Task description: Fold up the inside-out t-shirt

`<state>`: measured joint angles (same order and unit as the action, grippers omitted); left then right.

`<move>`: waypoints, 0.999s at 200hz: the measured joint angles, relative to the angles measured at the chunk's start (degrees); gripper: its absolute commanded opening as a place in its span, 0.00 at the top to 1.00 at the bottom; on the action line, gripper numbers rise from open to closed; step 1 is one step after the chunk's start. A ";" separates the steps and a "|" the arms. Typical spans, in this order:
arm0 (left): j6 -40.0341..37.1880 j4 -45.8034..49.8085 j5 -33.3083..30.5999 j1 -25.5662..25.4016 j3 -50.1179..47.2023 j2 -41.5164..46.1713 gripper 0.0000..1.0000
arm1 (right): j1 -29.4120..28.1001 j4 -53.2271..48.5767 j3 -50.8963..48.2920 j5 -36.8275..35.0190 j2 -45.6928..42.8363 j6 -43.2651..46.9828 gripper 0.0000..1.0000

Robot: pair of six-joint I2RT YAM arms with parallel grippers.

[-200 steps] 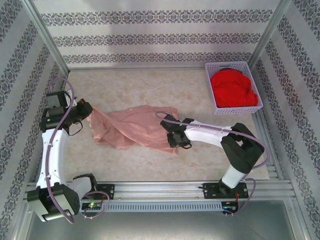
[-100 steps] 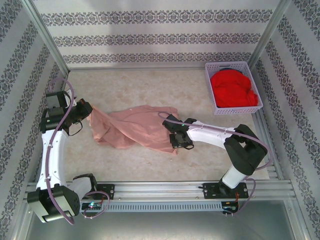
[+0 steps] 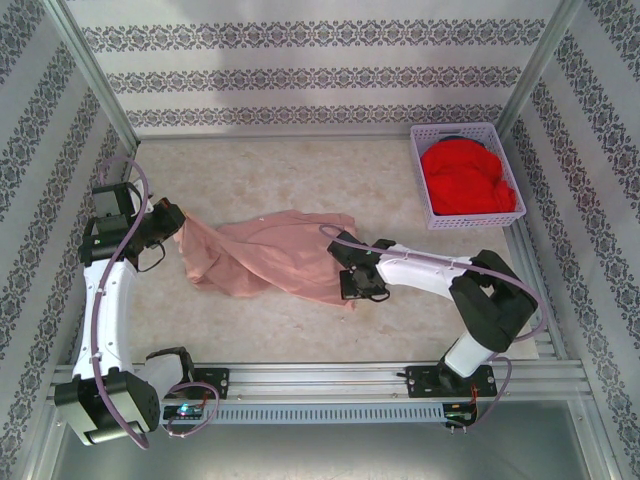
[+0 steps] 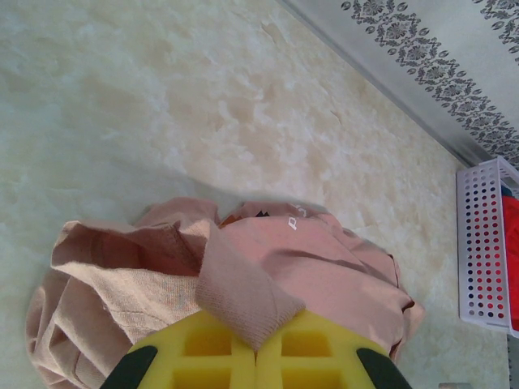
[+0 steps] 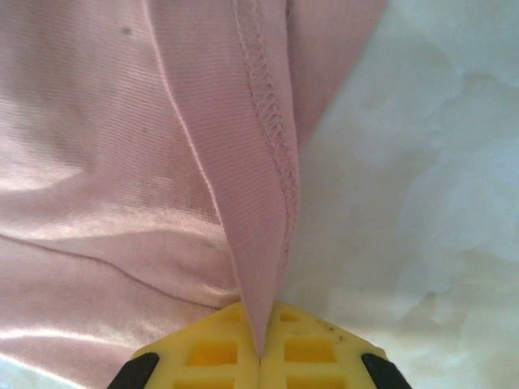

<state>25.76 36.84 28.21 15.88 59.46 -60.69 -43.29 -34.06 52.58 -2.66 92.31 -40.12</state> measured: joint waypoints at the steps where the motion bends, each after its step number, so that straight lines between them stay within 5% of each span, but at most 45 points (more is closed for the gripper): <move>1: 0.00 0.00 0.00 0.00 0.00 0.00 1.00 | 0.09 -0.02 0.00 0.09 -0.09 0.04 1.00; 24: 0.70 -0.61 -0.50 0.00 0.00 0.00 1.00 | 5.46 0.28 0.28 2.10 -6.62 3.37 1.00; 47: 2.45 -1.49 -1.33 0.07 2.10 -0.87 1.00 | 17.46 2.84 4.63 9.79 -16.63 7.19 1.00; 86: 6.32 -2.86 -0.52 1.49 21.14 -7.04 1.00 | 36.70 13.05 19.96 22.91 -24.92 7.78 1.00; 130: 6.34 -2.47 -1.11 1.49 40.65 -5.31 1.00 | 37.94 11.67 32.85 27.04 -29.83 11.74 1.00; 200: -1.42 5.20 -6.27 1.49 61.59 -2.56 1.00 | 37.94 2.38 44.26 23.50 -43.21 18.99 1.00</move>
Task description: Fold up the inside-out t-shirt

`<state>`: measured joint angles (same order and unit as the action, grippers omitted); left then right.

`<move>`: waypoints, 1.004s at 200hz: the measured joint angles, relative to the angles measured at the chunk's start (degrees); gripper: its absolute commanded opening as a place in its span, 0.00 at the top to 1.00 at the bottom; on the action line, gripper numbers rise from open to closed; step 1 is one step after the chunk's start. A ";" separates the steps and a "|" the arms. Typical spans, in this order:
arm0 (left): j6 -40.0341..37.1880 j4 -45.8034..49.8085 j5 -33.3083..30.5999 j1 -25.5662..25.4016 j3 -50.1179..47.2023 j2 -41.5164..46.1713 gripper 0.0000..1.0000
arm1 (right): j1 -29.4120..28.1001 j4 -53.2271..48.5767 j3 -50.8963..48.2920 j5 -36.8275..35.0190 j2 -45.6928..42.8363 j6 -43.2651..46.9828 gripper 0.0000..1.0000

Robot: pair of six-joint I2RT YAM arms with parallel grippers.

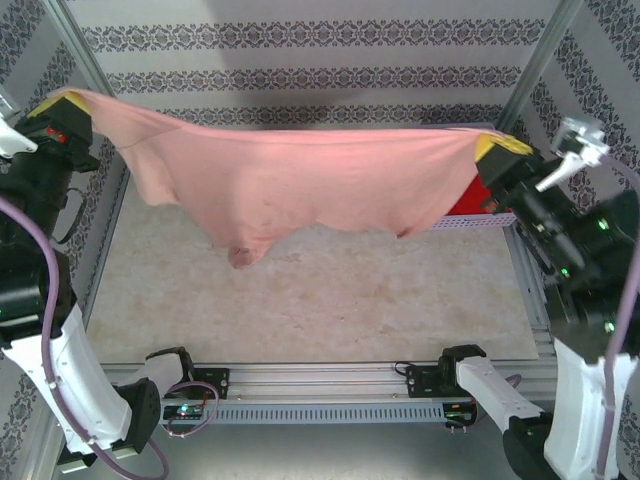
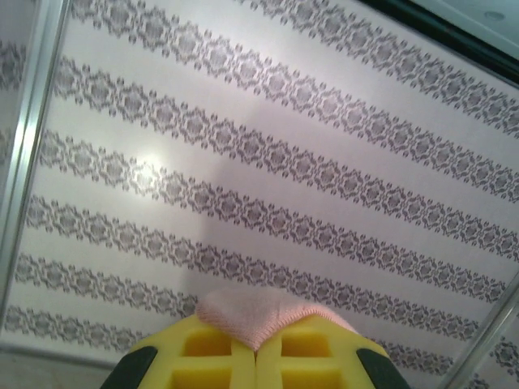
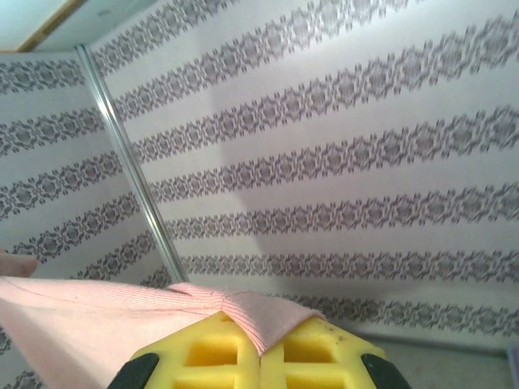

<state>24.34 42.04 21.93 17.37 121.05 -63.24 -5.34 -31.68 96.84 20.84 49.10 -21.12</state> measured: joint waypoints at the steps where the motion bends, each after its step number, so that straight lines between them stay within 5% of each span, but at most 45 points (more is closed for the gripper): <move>1: -0.02 0.00 -0.02 0.00 0.02 -0.02 1.00 | 0.00 0.00 0.00 -0.07 -0.17 0.02 1.00; 70: -2.01 0.02 -1.40 0.00 -15.17 -10.32 1.00 | 0.00 1.57 -12.28 -3.96 6.01 0.55 1.00; 119: -1.18 -0.11 0.09 0.00 -8.31 -20.94 1.00 | -0.11 5.35 -8.48 -3.93 19.93 0.11 1.00; 201: -2.05 -0.92 0.04 0.00 1.38 -5.75 1.00 | -5.66 3.93 -1.16 -6.51 7.13 5.03 1.00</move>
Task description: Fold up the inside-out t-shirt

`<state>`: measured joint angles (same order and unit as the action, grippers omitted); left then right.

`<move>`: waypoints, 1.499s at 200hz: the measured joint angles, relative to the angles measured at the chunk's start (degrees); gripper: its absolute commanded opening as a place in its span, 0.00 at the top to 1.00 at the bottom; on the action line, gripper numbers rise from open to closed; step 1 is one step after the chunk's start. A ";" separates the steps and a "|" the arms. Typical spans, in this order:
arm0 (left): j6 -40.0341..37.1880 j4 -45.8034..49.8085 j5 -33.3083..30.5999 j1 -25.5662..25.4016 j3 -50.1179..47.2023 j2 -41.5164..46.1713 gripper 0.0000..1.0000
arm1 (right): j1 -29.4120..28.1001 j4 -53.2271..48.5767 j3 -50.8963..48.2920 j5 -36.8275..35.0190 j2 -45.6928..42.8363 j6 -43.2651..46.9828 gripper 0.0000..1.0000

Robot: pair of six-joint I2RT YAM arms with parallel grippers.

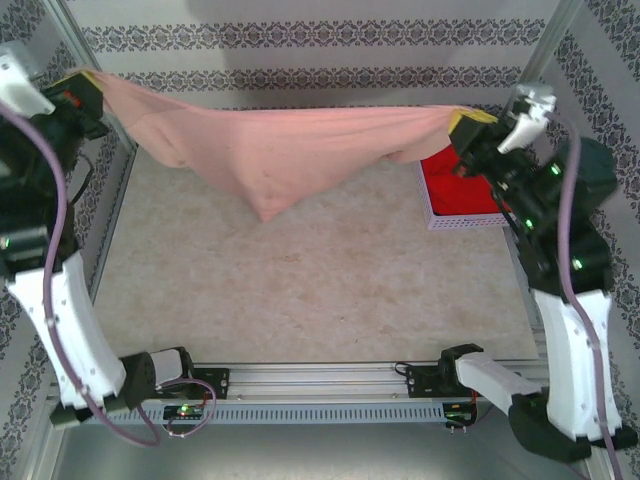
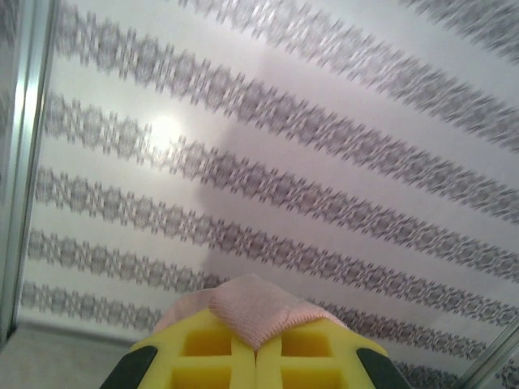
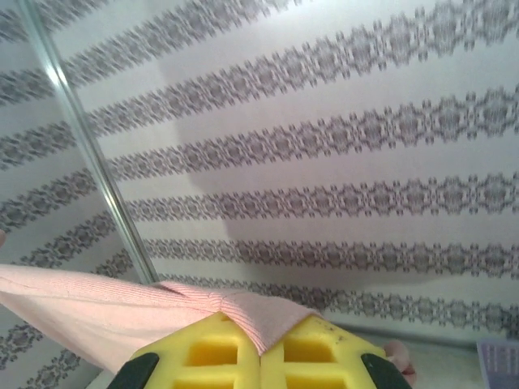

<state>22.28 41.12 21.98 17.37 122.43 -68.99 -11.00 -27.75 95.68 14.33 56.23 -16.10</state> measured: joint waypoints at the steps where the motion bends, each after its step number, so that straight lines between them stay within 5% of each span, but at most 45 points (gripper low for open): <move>1: -0.04 0.00 -0.02 0.00 0.09 0.24 1.00 | -0.04 0.00 0.00 -0.02 -0.24 0.04 1.00; 47: -2.73 -0.02 -2.40 0.00 5.88 10.14 1.00 | -0.42 -1.64 1.75 -1.57 -10.34 1.75 1.00; 86: -3.04 -0.48 -2.78 0.00 10.49 7.72 1.00 | -0.42 -1.81 3.41 -3.96 -10.73 3.28 1.00; 135: -2.84 -2.64 -2.75 -0.20 11.65 -10.01 1.00 | -0.52 1.88 3.58 -7.48 0.44 5.99 1.00; 187: -4.33 -4.48 -7.28 -7.34 14.80 -38.47 0.96 | -0.48 10.34 4.00 -12.92 23.85 8.87 1.00; 212: -4.33 -4.22 -9.01 -9.49 23.23 -56.30 0.75 | -0.35 12.90 9.97 -14.32 40.96 9.16 0.82; 236: -3.15 -3.76 -10.56 -10.10 32.39 -71.95 0.40 | 0.39 9.97 26.38 -14.51 61.02 7.37 0.64; 255: -1.25 -1.75 -10.71 -10.10 33.48 -77.90 0.30 | 0.74 2.32 39.39 -14.56 73.16 6.95 0.58; 277: 0.11 1.86 -11.34 -10.14 30.42 -77.88 0.26 | 0.57 -5.33 38.51 -14.84 74.64 6.73 0.52; 300: 1.90 1.84 -10.86 -10.27 16.81 -68.28 0.25 | -1.33 -6.49 21.59 -15.41 64.89 6.12 0.50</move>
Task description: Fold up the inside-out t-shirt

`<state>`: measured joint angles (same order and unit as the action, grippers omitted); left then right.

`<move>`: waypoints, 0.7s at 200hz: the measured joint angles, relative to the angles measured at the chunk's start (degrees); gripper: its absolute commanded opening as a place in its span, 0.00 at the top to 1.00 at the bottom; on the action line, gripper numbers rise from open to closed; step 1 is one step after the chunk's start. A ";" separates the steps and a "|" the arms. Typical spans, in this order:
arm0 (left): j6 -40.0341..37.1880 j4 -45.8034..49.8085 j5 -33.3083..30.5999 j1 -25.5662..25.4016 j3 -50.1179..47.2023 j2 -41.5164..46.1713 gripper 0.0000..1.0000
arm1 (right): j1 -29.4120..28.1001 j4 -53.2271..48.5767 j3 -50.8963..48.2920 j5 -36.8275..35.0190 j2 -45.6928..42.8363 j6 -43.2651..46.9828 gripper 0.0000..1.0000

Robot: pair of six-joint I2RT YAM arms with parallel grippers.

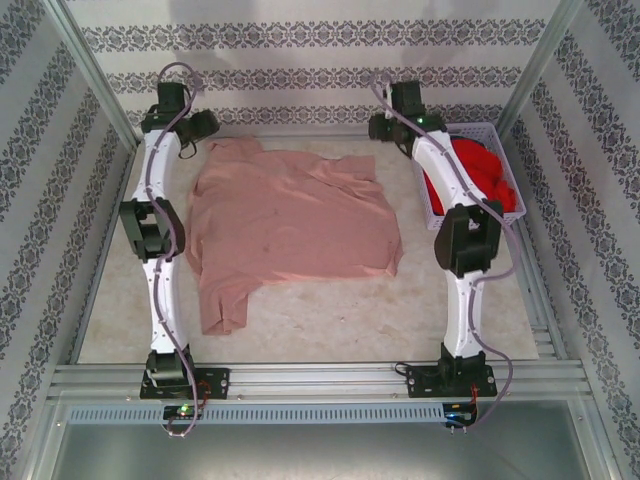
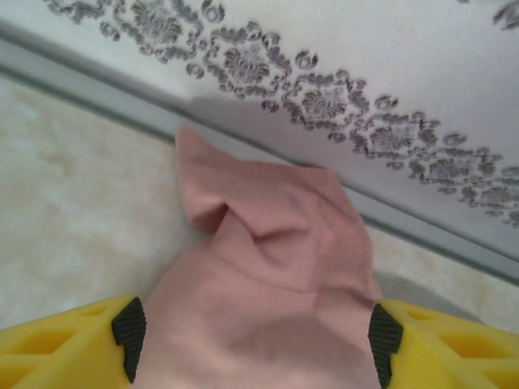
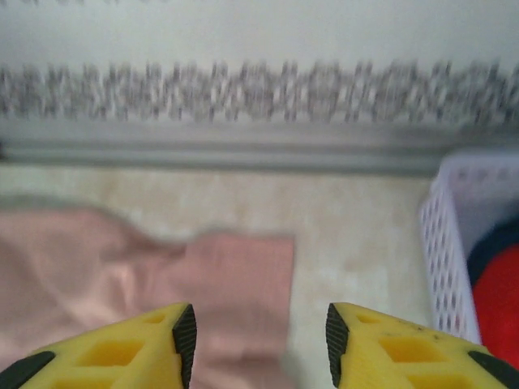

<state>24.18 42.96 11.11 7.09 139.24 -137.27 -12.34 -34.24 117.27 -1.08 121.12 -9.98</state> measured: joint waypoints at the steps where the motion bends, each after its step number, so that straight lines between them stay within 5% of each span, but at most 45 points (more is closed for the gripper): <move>1: 0.15 -0.02 0.13 0.00 -1.11 0.83 0.25 | -0.09 0.00 -0.68 0.00 -0.39 -0.02 0.49; 22: 2.95 -5.99 2.47 -0.68 -23.63 17.70 0.25 | -3.76 -1.38 -20.72 -1.79 -14.21 -2.32 0.40; 65: 9.66 -22.08 7.80 -8.85 -64.26 47.36 0.25 | -9.40 -3.13 -50.47 -3.91 -31.61 -11.43 0.43; 96: 11.45 -25.33 8.37 -16.28 -81.94 52.78 0.24 | -11.21 -2.10 -60.63 -3.93 -29.88 -18.45 0.52; 140: 11.23 -24.17 7.56 -20.63 -91.08 53.72 0.24 | -11.08 0.68 -62.79 -4.92 -29.14 -22.56 0.86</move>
<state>35.42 18.79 18.68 -13.54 48.16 -83.55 -23.42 -33.56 54.48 -6.00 91.98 -32.53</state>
